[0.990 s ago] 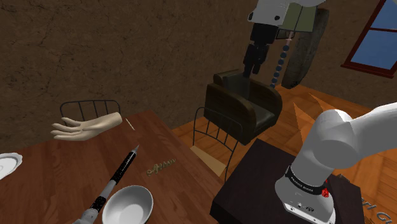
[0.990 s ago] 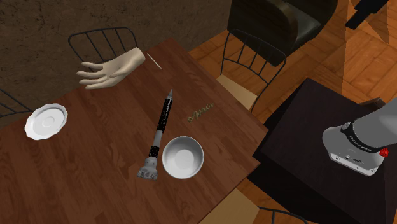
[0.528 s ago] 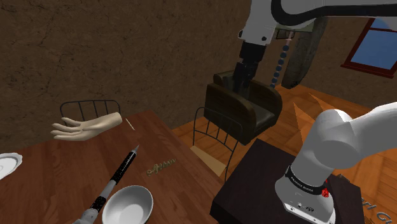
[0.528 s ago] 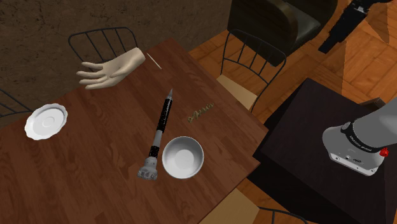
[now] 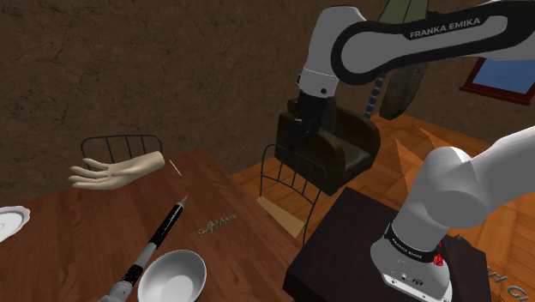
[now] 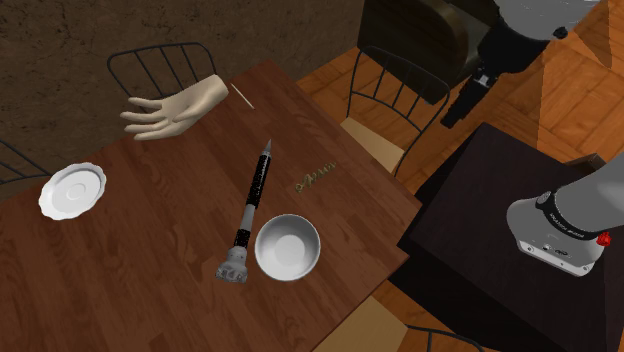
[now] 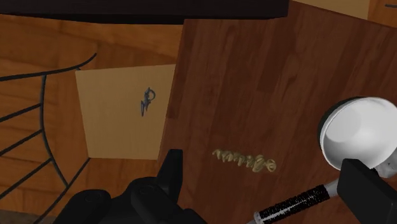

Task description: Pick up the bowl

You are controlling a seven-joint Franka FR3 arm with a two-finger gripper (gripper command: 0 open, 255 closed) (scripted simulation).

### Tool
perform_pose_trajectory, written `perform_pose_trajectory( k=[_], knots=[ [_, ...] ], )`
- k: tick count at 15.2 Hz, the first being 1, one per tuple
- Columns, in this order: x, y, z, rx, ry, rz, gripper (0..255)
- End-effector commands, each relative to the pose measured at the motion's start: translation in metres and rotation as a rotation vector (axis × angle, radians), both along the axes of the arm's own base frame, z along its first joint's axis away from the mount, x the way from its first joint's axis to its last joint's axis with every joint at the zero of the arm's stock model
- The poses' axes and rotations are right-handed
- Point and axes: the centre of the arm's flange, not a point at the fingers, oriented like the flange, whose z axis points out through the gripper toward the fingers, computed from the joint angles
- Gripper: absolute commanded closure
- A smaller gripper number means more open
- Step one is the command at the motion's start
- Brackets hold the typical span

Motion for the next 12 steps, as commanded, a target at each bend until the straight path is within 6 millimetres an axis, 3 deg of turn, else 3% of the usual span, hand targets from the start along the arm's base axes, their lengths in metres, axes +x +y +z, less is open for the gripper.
perform_pose_trajectory(
  k=[1,12],
  knots=[
    [0.004,0.015,-0.023,0.008,-0.006,-0.005,0],
    [0.042,0.093,-0.136,0.048,-0.028,-0.023,0]
  ],
)
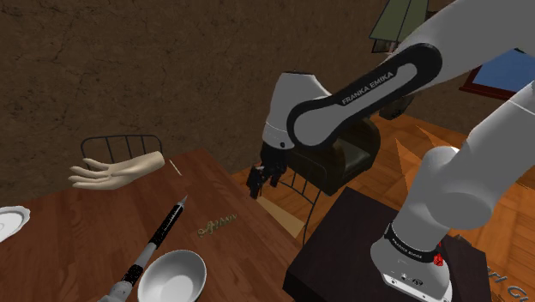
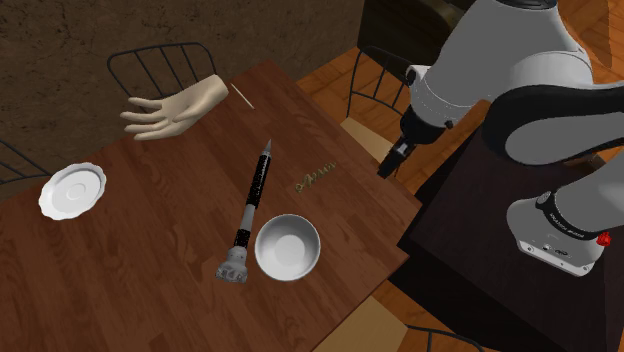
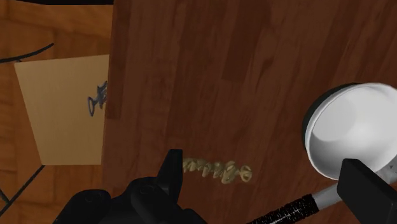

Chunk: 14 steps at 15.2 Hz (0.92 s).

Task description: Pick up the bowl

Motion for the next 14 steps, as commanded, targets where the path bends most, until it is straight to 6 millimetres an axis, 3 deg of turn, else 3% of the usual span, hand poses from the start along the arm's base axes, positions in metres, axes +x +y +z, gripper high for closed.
perform_pose_trajectory(
  k=[1,14],
  knots=[
    [0.007,0.016,-0.022,0.009,-0.006,-0.004,0],
    [0.057,0.113,-0.149,0.056,-0.031,-0.026,0]
  ],
)
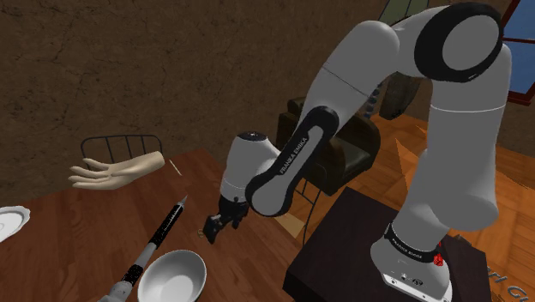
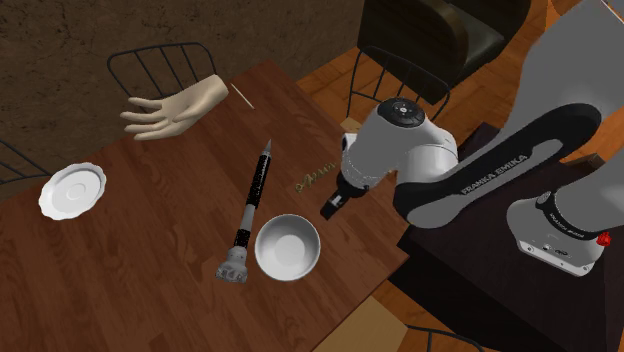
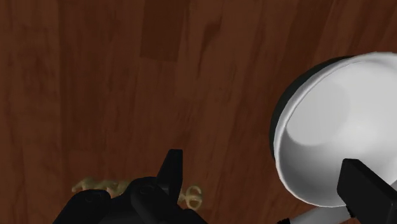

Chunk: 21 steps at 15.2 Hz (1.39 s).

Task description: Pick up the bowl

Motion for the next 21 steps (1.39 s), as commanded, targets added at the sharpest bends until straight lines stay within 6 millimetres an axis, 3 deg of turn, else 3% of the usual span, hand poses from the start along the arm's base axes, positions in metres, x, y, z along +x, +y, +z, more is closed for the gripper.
perform_pose_trajectory(
  k=[1,8,17,18,21],
  knots=[
    [0.01,0.016,-0.02,0.007,-0.005,-0.004,0],
    [0.038,0.067,-0.082,0.032,-0.018,-0.015,0],
    [0.038,0.067,-0.122,0.032,-0.018,-0.015,0],
    [0.037,0.068,-0.123,0.032,-0.018,-0.015,255],
    [0.037,0.068,-0.124,0.032,-0.018,-0.015,255]
  ],
)
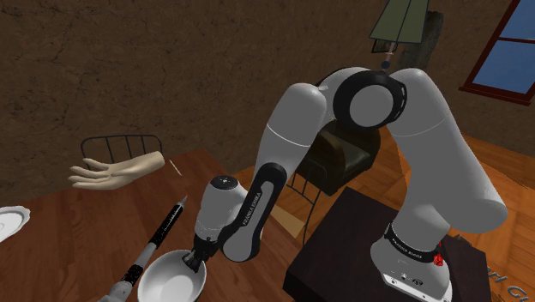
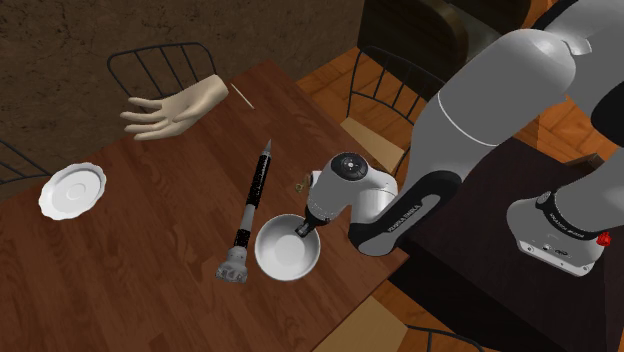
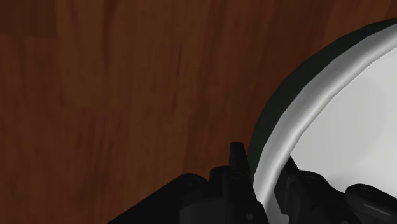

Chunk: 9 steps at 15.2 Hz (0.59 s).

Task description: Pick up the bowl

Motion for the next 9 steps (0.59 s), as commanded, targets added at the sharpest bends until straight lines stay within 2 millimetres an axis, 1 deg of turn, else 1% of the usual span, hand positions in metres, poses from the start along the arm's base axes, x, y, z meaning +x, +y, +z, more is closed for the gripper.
perform_pose_trajectory(
  k=[1,6,9],
  knots=[
    [0.0,0.0,0.0,0.0,0.0,0.0,255],
    [0.001,-0.001,0.001,0.0,0.0,0.0,255],
    [0.001,-0.001,0.017,0.0,0.0,0.0,255]
  ],
)
